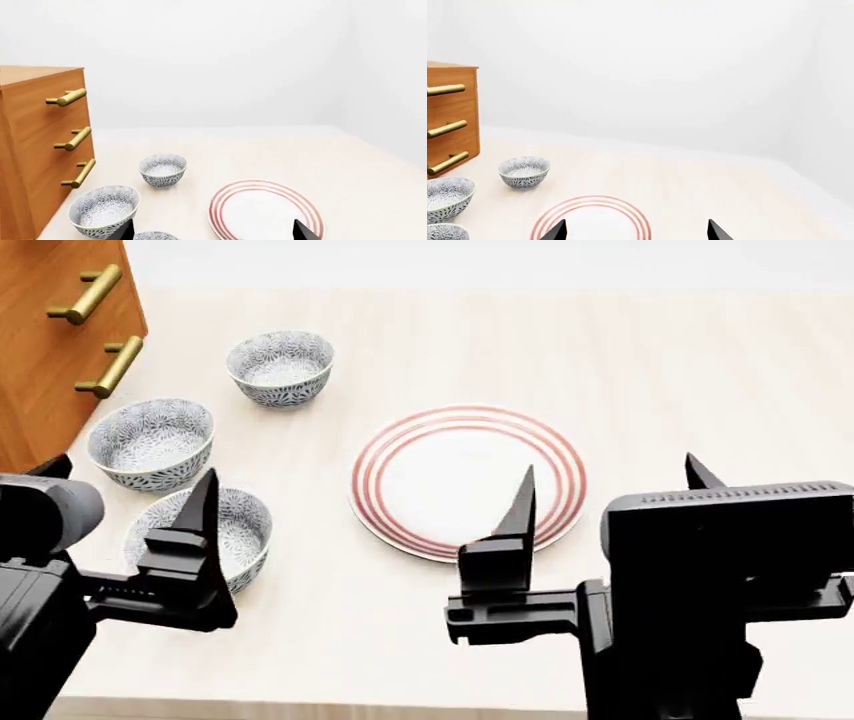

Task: Put the bowl at the front on the plate.

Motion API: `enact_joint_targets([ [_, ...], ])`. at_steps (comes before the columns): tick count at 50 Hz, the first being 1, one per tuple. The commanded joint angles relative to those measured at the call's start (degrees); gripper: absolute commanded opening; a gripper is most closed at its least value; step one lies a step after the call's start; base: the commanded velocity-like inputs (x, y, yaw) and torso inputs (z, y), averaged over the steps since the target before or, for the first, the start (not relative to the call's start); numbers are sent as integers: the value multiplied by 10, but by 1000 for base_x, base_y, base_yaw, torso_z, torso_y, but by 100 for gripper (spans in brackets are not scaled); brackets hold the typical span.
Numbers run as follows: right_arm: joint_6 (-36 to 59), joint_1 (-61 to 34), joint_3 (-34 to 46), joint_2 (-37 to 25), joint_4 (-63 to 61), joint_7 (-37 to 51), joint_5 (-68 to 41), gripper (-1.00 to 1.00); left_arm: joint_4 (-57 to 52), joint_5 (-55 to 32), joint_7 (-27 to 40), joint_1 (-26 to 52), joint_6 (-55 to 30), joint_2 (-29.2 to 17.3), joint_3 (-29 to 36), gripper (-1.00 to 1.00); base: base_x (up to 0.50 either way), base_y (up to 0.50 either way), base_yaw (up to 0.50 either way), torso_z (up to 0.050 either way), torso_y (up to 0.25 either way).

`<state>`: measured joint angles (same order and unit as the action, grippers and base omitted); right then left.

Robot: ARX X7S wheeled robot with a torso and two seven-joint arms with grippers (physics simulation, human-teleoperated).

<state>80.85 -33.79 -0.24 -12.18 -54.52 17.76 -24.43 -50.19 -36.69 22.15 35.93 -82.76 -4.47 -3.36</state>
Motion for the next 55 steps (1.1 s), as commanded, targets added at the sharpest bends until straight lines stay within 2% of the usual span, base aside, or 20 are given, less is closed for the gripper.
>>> enact_joint_targets([
  [1, 90, -172, -63, -80, 56, 309, -442, 100, 84, -421, 330, 165, -68, -39, -48, 100, 0, 0, 0, 0, 0],
  [3, 88, -194, -55, -93, 74, 356, -496, 100, 101, -465, 374, 186, -63, -44, -44, 100, 0, 0, 0, 0, 0],
  [5, 86, -211, -50, -101, 91, 389, -533, 100, 95, -464, 381, 201, -54, -50, -31, 100, 0, 0, 0, 0, 0],
  [6, 83, -217, -46, -104, 96, 401, -546, 100, 92, -457, 379, 204, -50, -53, -25, 100, 0, 0, 0, 0, 0],
  [10, 83, -252, -26, -114, 122, 450, -601, 100, 129, -539, 456, 241, -44, -54, -16, 100, 0, 0, 0, 0, 0],
  [17, 68, -322, 13, -137, 170, 526, -690, 100, 166, -617, 532, 307, -10, -74, -1, 100, 0, 0, 0, 0, 0],
  [20, 59, -329, 22, -144, 175, 538, -704, 100, 168, -612, 525, 310, -5, -78, -1, 100, 0, 0, 0, 0, 0],
  [21, 34, -397, 61, -183, 201, 606, -790, 100, 185, -617, 518, 313, -2, -86, -6, 100, 0, 0, 0, 0, 0],
  [22, 27, -403, 70, -187, 202, 620, -821, 100, 186, -618, 519, 312, 0, -87, -4, 100, 0, 0, 0, 0, 0],
  [55, -3, -418, 104, -205, 208, 593, -810, 100, 177, -591, 490, 301, 32, -109, 22, 100, 19, 0, 0, 0, 0],
])
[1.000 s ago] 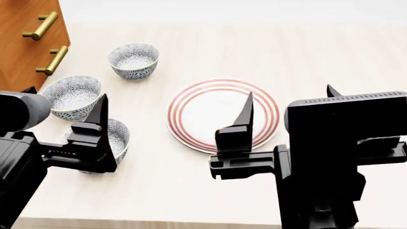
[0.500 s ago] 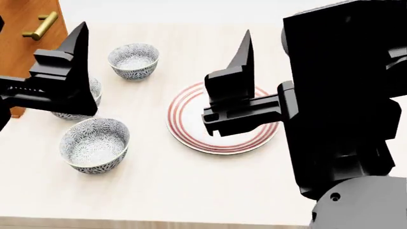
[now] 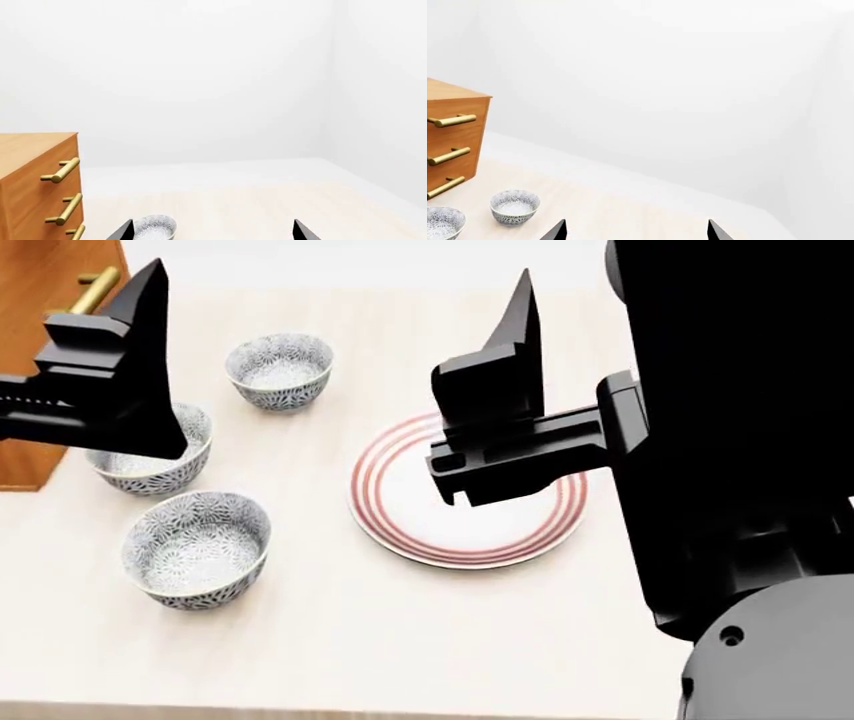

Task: Put the bowl at the front on the plate.

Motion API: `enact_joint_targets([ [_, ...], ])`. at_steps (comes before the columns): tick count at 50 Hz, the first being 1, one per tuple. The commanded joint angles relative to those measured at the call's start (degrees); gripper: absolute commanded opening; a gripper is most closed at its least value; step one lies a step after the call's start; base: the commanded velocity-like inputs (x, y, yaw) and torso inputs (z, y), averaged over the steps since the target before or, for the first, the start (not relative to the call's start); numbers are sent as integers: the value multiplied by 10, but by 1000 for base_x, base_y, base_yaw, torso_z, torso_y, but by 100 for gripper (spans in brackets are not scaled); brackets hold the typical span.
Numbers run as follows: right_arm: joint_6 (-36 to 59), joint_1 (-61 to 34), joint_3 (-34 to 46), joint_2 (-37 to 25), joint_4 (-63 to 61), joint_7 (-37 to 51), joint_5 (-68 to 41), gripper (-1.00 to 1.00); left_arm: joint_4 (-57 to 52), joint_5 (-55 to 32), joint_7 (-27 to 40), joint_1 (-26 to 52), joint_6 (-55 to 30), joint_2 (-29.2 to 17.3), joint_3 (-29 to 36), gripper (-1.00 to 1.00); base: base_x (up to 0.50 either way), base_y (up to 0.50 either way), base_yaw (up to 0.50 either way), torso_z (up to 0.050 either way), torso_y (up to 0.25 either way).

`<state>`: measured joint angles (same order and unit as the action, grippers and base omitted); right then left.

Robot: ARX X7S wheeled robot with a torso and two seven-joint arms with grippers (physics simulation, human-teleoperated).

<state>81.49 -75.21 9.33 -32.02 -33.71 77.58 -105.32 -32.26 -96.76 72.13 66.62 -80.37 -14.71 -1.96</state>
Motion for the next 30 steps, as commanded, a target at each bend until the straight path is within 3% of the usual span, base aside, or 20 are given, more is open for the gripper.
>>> enact_joint_targets([
  [1, -10, -3, 9, -7, 0, -6, 0, 100, -3, 9, -8, -5, 10, -8, 8, 100, 70, 0, 0, 0, 0],
  [30, -33, -5, 22, -21, -8, -19, 9, 100, -9, 15, -17, -9, 35, -23, 24, 100, 72, 0, 0, 0, 0],
])
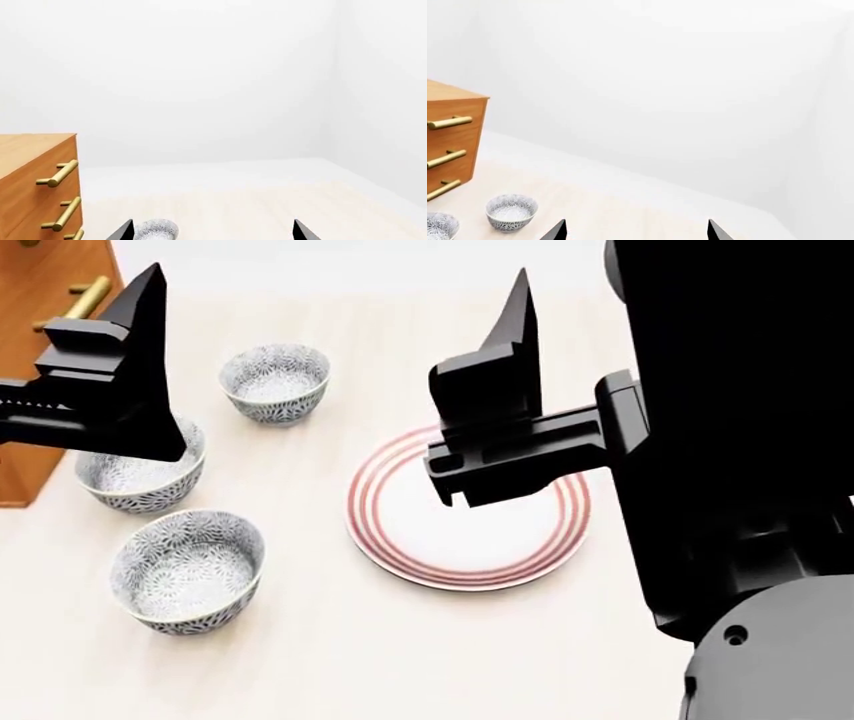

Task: Put the bowl at the front on the plate.

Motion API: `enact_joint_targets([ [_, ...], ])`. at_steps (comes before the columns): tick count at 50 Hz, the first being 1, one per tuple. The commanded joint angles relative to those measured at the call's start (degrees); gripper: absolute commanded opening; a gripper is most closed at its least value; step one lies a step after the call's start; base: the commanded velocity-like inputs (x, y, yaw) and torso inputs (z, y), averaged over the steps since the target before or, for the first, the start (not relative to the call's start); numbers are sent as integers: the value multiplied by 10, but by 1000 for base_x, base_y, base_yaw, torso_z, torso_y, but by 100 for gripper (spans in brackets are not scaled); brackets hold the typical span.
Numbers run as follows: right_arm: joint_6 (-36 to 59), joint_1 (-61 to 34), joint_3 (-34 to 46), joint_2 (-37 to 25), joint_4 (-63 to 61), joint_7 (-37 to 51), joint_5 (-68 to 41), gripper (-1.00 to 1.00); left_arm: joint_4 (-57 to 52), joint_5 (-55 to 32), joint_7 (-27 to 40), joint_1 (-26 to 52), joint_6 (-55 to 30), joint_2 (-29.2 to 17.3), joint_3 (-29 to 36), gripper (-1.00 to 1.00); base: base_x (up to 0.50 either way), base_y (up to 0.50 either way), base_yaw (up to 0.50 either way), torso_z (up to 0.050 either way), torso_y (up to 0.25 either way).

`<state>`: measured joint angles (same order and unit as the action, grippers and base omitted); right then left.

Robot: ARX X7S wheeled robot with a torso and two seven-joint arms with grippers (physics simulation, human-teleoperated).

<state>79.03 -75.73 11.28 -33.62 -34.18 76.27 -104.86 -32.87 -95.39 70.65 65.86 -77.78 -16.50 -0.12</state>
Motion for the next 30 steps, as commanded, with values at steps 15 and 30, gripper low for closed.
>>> enact_joint_targets([
  [15, -13, -1, 9, -6, -2, -22, 18, 100, -2, 4, -5, 0, 19, -12, 15, 100, 72, 0, 0, 0, 0],
  [30, -21, -4, 15, -8, -1, -31, 25, 100, -3, 10, -12, -6, 29, -18, 22, 100, 72, 0, 0, 0, 0],
])
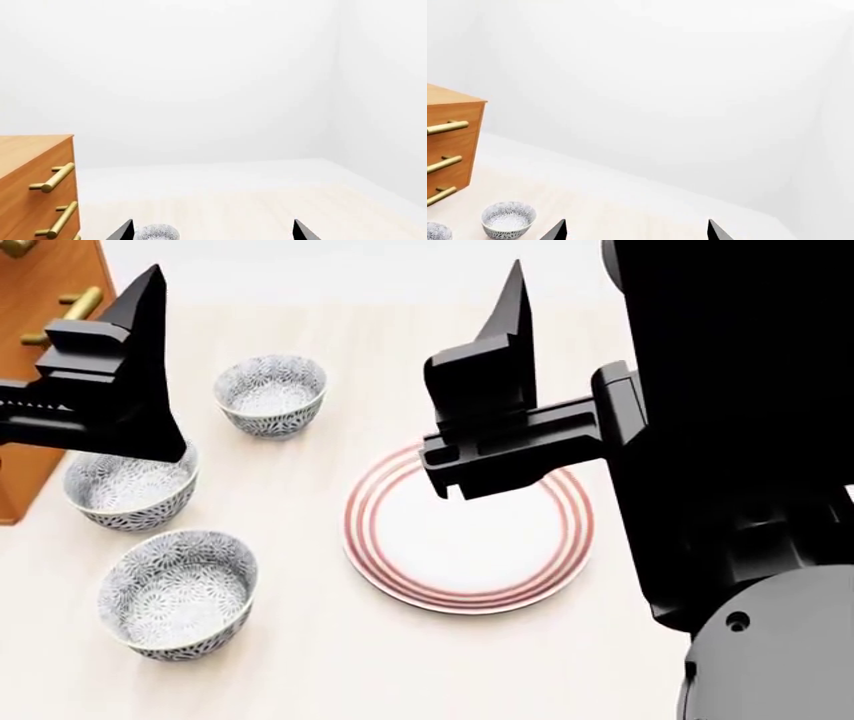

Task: Put the bowl at the front on the plate.

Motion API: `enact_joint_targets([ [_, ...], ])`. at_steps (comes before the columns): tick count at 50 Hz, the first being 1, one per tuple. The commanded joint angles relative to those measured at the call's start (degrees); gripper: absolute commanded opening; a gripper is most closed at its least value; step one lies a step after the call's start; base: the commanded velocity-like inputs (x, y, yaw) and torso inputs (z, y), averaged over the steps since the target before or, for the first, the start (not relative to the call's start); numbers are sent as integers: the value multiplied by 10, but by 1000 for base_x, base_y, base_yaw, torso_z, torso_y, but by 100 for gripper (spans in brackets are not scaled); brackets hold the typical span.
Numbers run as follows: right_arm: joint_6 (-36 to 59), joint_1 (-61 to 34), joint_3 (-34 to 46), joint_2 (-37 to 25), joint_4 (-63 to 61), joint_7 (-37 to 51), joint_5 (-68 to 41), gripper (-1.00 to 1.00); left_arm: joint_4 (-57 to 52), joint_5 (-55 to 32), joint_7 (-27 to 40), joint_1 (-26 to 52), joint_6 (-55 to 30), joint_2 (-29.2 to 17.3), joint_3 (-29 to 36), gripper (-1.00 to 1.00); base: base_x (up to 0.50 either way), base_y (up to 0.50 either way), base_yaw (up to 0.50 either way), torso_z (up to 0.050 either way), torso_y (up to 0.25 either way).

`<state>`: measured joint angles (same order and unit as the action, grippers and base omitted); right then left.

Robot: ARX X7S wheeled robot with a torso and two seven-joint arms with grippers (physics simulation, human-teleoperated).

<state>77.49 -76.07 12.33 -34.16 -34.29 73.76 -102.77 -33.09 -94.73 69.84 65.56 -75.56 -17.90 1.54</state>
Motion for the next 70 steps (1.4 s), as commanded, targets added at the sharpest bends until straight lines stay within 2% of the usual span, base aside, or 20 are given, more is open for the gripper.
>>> enact_joint_targets([
  [1, -6, 0, 5, -3, -1, -5, 3, 100, -2, 7, -7, -5, 8, -5, 5, 100, 74, 0, 0, 0, 0],
  [70, -48, 11, 19, -31, -15, -23, 15, 100, -1, 23, -22, -11, 47, -27, 37, 100, 73, 0, 0, 0, 0],
])
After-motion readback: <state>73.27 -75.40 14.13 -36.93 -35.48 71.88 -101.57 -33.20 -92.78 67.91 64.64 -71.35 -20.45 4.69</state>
